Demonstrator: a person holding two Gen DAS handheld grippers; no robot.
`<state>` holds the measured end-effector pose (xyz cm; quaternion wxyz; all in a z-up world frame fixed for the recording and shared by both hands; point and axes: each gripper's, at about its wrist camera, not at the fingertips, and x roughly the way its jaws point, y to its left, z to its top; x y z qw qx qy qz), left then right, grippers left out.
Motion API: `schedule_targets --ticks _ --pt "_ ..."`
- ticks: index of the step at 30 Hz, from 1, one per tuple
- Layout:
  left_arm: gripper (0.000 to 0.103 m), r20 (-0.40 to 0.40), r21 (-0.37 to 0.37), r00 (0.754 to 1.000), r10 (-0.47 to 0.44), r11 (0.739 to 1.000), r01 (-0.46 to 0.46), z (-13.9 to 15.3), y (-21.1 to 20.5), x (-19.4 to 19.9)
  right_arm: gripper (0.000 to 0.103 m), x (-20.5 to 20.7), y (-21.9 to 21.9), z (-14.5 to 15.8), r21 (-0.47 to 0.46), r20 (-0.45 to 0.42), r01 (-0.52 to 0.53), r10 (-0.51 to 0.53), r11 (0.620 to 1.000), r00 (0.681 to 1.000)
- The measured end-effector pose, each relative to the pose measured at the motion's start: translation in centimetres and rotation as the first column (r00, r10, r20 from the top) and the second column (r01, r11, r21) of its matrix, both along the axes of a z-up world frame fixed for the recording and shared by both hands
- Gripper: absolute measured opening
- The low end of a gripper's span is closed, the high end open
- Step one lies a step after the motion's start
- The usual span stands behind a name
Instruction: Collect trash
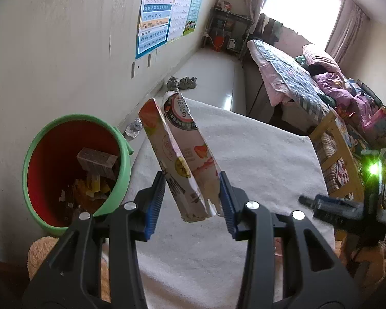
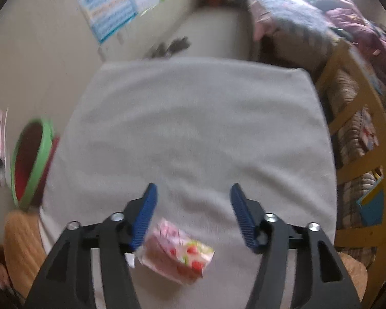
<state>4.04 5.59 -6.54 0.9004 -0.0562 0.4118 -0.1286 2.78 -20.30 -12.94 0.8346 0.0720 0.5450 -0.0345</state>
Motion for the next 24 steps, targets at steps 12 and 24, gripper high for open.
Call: schedule_targets --ticks 12,24 --pt "0.041 -0.024 -0.009 1.0 -0.015 1.0 0.015 -0.5 -0.3 0.4 0.08 -3.5 3.0 -5.9 -0.027 -0.195 -0.236 0.227 0.971 0.954" --pt "0.041 -0.034 -0.009 0.999 -0.01 1.0 0.01 -0.9 0.0 0.7 0.035 -4.0 3.9 -2.7 0.022 -0.089 -0.191 0.192 0.981 0.977"
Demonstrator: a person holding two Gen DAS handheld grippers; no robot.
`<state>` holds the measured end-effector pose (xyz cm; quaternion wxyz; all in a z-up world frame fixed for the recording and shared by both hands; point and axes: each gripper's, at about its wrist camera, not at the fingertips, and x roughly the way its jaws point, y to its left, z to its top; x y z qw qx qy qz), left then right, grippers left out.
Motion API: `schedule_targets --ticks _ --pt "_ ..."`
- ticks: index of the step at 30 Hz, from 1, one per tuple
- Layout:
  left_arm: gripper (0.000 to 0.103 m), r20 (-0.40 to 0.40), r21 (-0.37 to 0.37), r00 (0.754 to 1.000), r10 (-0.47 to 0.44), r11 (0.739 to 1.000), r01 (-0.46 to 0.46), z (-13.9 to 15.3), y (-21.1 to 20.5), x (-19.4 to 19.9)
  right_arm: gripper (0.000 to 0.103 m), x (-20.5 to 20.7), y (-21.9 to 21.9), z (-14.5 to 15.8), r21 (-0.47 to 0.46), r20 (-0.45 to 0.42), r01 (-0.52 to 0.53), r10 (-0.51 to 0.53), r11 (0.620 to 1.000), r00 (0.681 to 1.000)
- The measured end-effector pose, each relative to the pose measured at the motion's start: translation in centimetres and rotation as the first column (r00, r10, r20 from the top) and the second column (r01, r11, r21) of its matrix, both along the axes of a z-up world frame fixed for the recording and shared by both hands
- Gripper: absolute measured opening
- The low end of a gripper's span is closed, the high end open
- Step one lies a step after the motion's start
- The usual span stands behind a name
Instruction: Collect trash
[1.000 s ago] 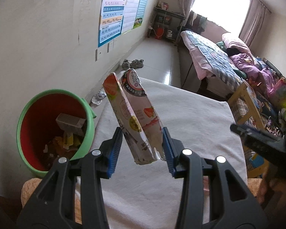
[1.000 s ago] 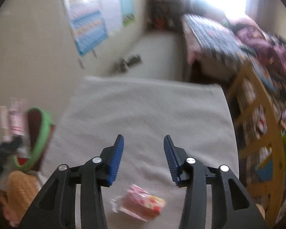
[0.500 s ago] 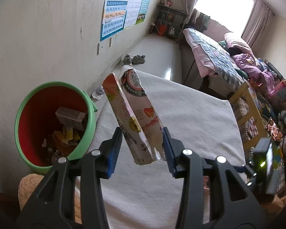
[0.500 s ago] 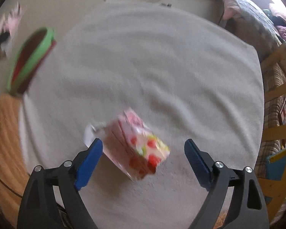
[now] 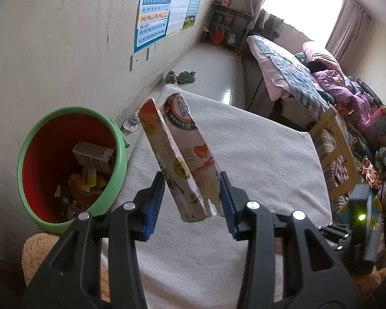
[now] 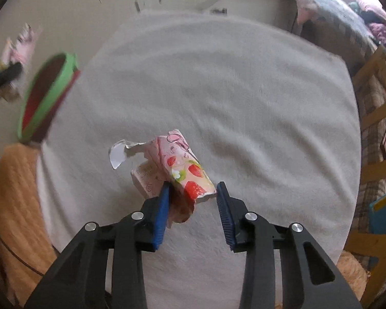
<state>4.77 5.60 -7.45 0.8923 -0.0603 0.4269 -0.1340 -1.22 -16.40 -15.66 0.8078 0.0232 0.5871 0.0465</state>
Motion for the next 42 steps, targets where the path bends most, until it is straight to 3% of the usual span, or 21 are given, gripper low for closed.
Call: schedule_targets --ticks 7,12,18,30,35,42 --pt "0.041 0.007 0.001 1.0 0.021 1.0 -0.021 0.0 0.7 0.0 0.035 2.3 2.0 6.0 0.049 0.172 0.013 -0.021 0.999 0.985" --pt "0.041 0.01 -0.005 0.999 0.039 0.999 -0.039 0.0 1.4 0.0 0.035 3.3 4.3 10.3 0.013 0.302 0.023 -0.026 1.0 0.953" --pt "0.041 0.019 -0.011 0.998 0.06 0.998 -0.06 0.2 2.6 0.0 0.035 3.4 6.3 13.0 -0.025 0.37 -0.002 0.011 1.0 0.929" --pt "0.041 0.024 -0.018 0.991 0.135 0.991 -0.135 0.4 7.0 0.8 0.035 5.0 11.6 14.1 -0.016 0.401 -0.097 0.096 0.995 0.911" --pt "0.041 -0.022 -0.036 0.979 0.202 0.979 -0.203 -0.5 11.2 2.1 0.035 7.8 15.4 13.3 0.067 0.38 -0.184 0.145 0.981 0.913" --pt "0.043 -0.056 0.013 0.948 0.314 0.949 -0.314 -1.8 15.9 2.9 0.038 12.3 21.6 10.5 0.182 0.31 -0.283 0.218 0.942 0.925"
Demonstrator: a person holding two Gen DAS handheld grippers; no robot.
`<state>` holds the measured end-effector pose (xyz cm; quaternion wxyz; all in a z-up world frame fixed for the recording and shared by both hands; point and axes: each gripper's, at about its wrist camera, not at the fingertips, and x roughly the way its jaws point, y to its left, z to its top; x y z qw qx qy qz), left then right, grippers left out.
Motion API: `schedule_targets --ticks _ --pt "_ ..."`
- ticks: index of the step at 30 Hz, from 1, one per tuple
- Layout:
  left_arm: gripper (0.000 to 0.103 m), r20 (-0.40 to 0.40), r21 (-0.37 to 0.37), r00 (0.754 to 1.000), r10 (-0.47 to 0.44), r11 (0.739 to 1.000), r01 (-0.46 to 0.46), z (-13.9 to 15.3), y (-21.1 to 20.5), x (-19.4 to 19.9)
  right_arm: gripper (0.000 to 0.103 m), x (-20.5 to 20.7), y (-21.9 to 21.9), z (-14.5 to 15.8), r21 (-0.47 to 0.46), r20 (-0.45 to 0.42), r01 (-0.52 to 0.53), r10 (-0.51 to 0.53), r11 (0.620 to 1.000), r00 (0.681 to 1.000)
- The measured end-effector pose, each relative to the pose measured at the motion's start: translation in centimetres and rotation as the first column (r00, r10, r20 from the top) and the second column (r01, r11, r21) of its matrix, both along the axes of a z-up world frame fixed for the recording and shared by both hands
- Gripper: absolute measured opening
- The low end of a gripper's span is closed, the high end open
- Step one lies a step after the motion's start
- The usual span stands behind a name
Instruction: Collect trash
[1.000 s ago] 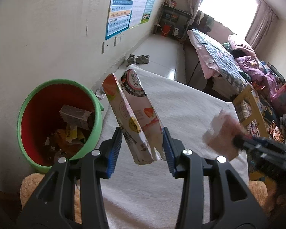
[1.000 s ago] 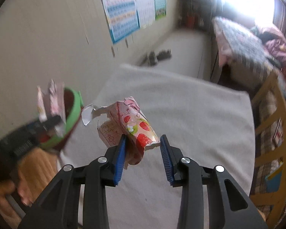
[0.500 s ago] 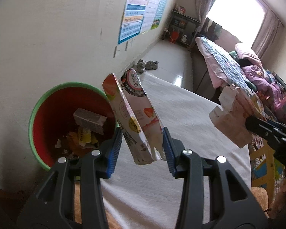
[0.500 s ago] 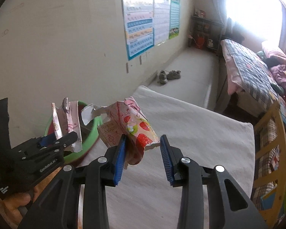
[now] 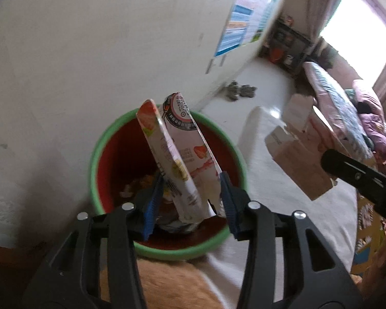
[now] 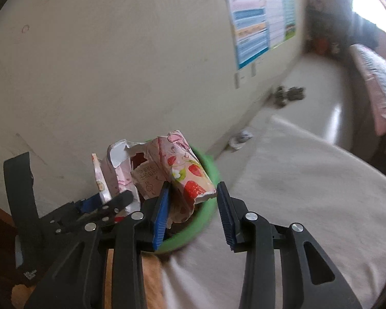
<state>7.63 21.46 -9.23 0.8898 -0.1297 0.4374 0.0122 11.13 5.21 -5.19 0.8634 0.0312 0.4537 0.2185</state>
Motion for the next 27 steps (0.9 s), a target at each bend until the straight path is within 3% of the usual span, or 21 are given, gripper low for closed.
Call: schedule_targets --ticks 4,7,10,13,17,22,27 --pt "0.067 -0.007 -0.004 0.999 0.051 0.999 -0.051 -0.7 1.6 -0.4 0.046 1.2 1.5 -1.1 0.029 -0.043 -0.034 0.035 0.999 0.998" --pt "0.074 0.001 -0.011 0.998 0.06 0.998 -0.06 -0.8 1.7 -0.9 0.06 1.0 0.7 -0.9 0.051 -0.027 -0.024 0.026 0.998 0.999" --pt "0.077 0.021 -0.018 0.999 0.045 0.999 -0.045 -0.2 0.6 -1.2 0.067 0.1 -1.3 0.3 0.081 0.013 0.026 -0.027 0.996 1.0" --pt "0.086 0.068 -0.017 0.997 0.02 1.0 -0.019 1.1 -1.2 -1.6 0.077 -1.8 -4.2 2.6 0.073 0.125 0.087 -0.095 0.994 0.988" --pt "0.097 0.186 0.01 0.982 -0.035 0.999 0.034 4.1 -5.3 -2.3 0.095 -5.4 -8.2 5.7 0.041 0.299 0.192 -0.195 0.981 0.934" --pt "0.097 0.307 0.048 0.943 -0.125 0.992 0.116 7.7 -10.9 -3.5 0.096 -9.3 -12.6 8.0 0.037 0.43 0.306 -0.292 0.951 0.854" --pt "0.097 0.385 0.108 0.901 -0.201 0.979 0.172 9.8 -15.2 -4.8 0.096 -11.9 -16.4 9.0 0.092 0.46 0.38 -0.378 0.92 0.803"
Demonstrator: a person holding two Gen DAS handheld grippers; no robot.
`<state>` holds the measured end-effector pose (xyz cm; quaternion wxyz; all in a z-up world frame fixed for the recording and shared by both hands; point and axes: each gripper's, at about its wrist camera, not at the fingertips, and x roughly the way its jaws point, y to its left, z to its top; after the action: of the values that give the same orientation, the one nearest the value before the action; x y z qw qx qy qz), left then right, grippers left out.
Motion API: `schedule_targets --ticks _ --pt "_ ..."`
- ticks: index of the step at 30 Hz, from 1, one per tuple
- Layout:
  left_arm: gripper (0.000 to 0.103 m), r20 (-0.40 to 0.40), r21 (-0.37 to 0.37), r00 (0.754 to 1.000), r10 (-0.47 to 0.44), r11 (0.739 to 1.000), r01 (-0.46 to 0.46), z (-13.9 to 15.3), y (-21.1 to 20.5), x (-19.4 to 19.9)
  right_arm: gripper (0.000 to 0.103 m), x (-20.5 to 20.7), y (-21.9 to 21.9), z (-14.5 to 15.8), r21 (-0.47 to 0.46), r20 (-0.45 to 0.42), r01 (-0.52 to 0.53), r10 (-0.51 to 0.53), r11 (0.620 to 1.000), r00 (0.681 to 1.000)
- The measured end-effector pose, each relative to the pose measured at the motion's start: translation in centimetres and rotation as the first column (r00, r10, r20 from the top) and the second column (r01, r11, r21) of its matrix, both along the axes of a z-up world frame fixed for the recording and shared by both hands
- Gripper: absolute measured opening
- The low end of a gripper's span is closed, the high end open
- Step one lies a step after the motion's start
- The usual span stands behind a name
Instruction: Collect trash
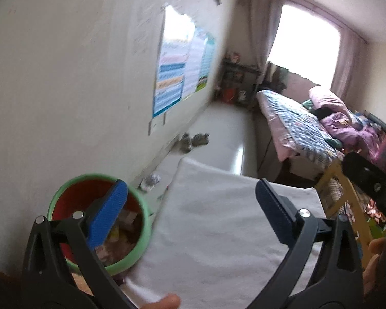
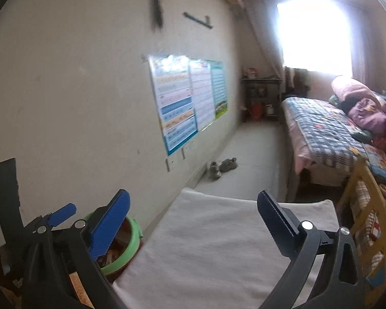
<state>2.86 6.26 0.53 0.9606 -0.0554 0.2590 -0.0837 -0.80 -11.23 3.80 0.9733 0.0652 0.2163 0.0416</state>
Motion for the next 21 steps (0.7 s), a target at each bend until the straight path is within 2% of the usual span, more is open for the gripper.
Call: schedule_targets --ticks 4,11,21 --pt "0.097 0.053 0.072 0.998 -0.019 0.997 0.015 0.7 -2.8 -1.1 0.096 -0.4 -2.3 -0.3 0.031 -0.012 0.051 -0.051 0.998 0.999" --pt "0.097 0.037 0.112 0.999 -0.02 0.994 0.016 0.6 -4.7 -1.3 0.096 -0.1 -5.0 -1.3 0.093 -0.109 0.109 -0.098 0.99 0.989" --pt "0.097 -0.013 0.13 0.999 -0.032 0.991 0.034 -0.3 -4.9 -1.0 0.096 0.1 -4.5 -1.7 0.034 -0.113 0.145 -0.14 0.989 0.984"
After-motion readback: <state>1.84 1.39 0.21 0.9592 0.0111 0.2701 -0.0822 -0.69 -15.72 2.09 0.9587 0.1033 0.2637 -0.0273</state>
